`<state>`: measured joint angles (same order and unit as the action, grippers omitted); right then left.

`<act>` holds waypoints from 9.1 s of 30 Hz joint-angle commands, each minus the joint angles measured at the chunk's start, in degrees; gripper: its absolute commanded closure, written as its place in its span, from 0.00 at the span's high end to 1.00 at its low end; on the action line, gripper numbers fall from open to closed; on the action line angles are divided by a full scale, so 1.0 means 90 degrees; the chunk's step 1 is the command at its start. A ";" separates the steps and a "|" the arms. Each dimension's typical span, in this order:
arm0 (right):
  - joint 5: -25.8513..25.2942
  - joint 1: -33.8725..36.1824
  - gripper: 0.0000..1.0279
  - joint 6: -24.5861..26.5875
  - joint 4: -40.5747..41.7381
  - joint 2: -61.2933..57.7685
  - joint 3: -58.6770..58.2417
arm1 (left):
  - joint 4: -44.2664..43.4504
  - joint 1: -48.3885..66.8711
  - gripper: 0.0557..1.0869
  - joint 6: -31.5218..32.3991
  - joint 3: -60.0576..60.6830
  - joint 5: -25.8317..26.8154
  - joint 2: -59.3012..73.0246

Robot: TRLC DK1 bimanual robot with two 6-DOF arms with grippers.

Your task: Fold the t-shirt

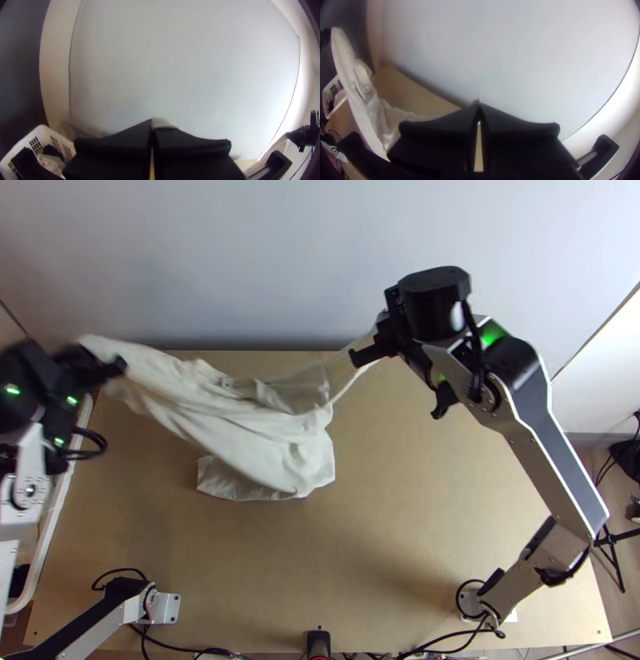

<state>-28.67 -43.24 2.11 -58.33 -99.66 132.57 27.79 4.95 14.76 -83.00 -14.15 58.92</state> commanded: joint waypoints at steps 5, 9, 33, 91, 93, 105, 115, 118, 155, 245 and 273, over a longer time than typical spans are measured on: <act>-0.1317 -0.0478 0.03 0.1660 0.0904 0.0594 -0.0004 | 0.0047 -0.0325 0.04 0.0020 -0.2330 0.0000 0.0739; -0.1747 -0.0683 0.03 0.2324 0.1539 0.0682 -0.0014 | -0.0021 -0.0628 0.04 0.0029 -0.3121 -0.0029 0.1022; -0.2811 -0.2480 0.03 0.4873 0.5992 0.0839 -0.0258 | -0.1838 -0.2103 0.04 -0.0976 -0.4020 -0.0107 0.0358; -0.1190 0.0586 0.03 0.1230 0.3590 0.3563 -0.7709 | -0.4982 0.2243 0.04 -0.1396 -0.2125 -0.1357 0.6247; -0.1112 0.0772 0.03 0.1182 0.3590 0.3710 -0.7914 | -0.4982 0.2428 0.04 -0.1416 -0.2408 -0.1377 0.6598; -0.0790 0.2207 0.03 0.0439 0.3590 0.3954 -0.8588 | -0.4924 0.3356 0.04 -0.1455 -0.3336 -0.1435 0.7760; -0.0760 0.2852 0.03 0.0059 0.3570 0.4344 -0.9242 | -0.4680 0.4069 0.04 -0.1445 -0.3932 -0.1640 0.8337; -0.0643 0.3086 0.03 -0.0381 0.3336 0.4374 -0.9242 | -0.4299 0.4255 0.04 -0.1328 -0.3942 -0.1738 0.8288; -0.0584 0.3115 0.97 -0.0937 0.2818 0.5282 -0.9125 | 0.1971 0.3737 0.94 0.0147 -0.0621 -0.1963 0.1784; 0.0441 0.3389 0.96 -0.1543 0.1549 0.6483 -0.9457 | 0.0262 0.6159 0.09 0.1651 0.5502 -0.0273 0.1110; 0.0851 0.1914 0.95 -0.1270 0.1588 0.5546 -0.9408 | 0.1199 0.0583 0.04 -0.2842 0.5316 0.0508 -0.2718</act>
<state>-21.74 -22.26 -9.93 -44.23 -47.83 48.69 39.22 26.68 -2.26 -33.89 -15.51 40.14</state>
